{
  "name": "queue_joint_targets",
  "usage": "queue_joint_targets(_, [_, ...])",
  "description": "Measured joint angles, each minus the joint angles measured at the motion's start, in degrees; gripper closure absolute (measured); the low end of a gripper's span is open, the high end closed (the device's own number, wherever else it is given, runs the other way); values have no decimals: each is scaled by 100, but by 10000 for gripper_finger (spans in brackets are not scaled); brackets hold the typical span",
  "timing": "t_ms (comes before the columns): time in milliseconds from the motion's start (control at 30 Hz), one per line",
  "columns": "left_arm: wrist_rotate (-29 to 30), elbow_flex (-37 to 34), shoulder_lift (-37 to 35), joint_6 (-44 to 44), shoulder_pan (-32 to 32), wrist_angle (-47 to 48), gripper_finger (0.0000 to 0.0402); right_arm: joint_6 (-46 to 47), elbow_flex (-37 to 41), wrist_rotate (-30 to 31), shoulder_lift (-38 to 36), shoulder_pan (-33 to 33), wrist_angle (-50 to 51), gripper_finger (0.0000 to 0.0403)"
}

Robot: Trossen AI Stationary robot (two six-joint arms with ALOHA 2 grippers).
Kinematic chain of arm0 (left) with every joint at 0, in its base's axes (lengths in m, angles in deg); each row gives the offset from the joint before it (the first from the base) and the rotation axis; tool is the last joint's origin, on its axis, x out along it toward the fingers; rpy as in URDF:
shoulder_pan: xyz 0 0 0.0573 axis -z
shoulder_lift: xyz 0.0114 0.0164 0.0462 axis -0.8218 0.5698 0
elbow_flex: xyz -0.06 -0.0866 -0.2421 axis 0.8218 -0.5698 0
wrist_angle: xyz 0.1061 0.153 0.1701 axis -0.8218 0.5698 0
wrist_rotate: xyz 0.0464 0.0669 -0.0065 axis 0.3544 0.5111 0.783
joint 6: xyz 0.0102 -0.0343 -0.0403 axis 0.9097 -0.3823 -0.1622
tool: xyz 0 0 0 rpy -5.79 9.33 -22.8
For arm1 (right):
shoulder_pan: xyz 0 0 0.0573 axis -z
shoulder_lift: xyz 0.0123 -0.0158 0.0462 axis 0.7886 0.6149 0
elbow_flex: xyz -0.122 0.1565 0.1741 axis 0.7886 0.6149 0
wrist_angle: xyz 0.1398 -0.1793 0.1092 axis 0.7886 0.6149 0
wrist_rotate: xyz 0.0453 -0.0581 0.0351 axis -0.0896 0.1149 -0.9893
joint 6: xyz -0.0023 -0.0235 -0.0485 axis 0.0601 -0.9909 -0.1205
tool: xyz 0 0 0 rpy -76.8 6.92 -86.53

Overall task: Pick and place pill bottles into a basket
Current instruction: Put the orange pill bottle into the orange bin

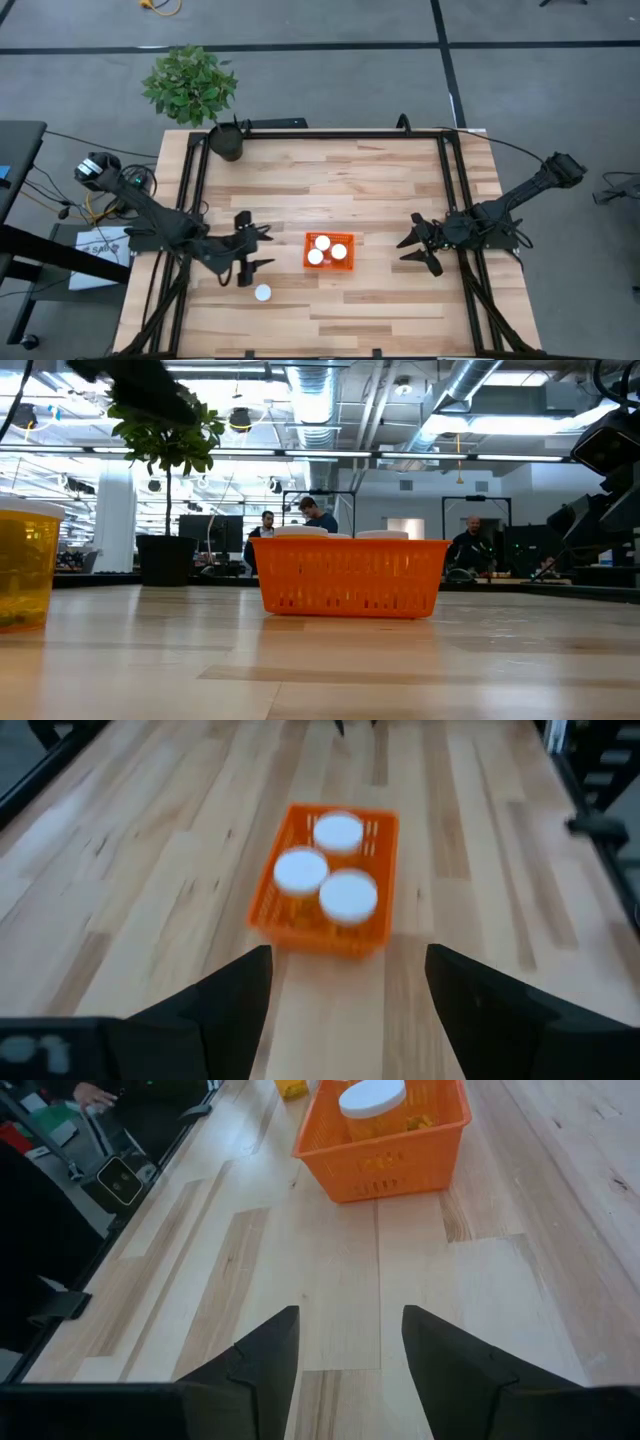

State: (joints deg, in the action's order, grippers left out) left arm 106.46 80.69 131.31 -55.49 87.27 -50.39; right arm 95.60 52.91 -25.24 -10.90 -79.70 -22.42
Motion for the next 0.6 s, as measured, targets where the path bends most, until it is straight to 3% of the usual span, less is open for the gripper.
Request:
queue_joint_targets(333, [823,0,-796,-1105,1261,1814,145,0,-2,1,0,1,-2,232])
queue_joint_targets(600, [997,-2,-904,-1978,2175,2726,145,-1,-2,1,0,0,-2,232])
